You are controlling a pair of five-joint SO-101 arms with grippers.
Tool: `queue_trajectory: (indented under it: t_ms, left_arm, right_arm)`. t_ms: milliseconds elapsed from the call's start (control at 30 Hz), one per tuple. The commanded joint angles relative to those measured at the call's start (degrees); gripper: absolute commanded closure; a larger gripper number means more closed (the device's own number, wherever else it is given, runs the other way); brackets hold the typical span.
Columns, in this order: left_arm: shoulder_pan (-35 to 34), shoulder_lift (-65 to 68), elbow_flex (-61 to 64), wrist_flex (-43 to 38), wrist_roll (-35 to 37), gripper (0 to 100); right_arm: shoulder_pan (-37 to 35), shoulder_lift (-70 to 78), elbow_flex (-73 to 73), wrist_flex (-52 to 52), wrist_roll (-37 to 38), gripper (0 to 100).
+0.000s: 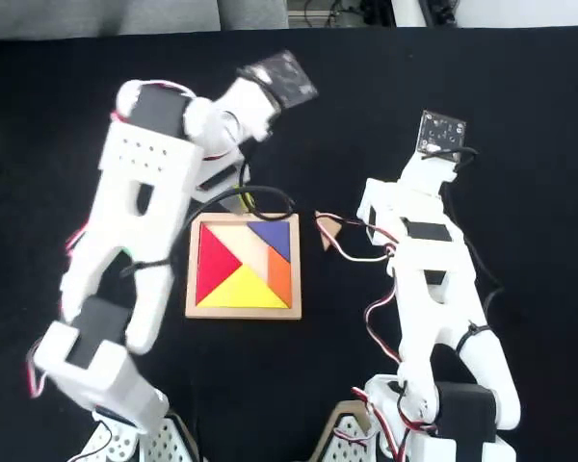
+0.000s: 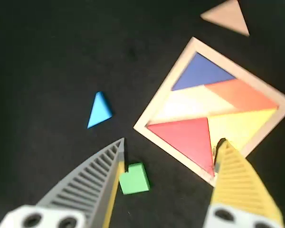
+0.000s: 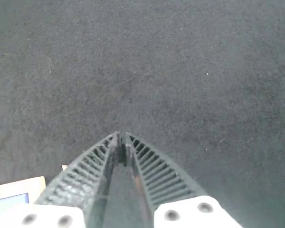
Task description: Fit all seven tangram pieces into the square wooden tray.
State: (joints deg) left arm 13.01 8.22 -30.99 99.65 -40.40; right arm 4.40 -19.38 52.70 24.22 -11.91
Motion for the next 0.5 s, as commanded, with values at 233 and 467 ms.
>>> queue_trajectory:
  t_ms: [233,467]
  left_arm:
    - [-12.88,-25.67,37.23,-18.11,5.63,70]
    - [-17.01,-50.46,69.58,-39.47,12.57,70]
  right_arm:
    - [-1.23,-1.98,-1.80,-0.62,0.53,98.7]
    - [-3.43,1.10,-3.03,-1.14,4.31,98.7]
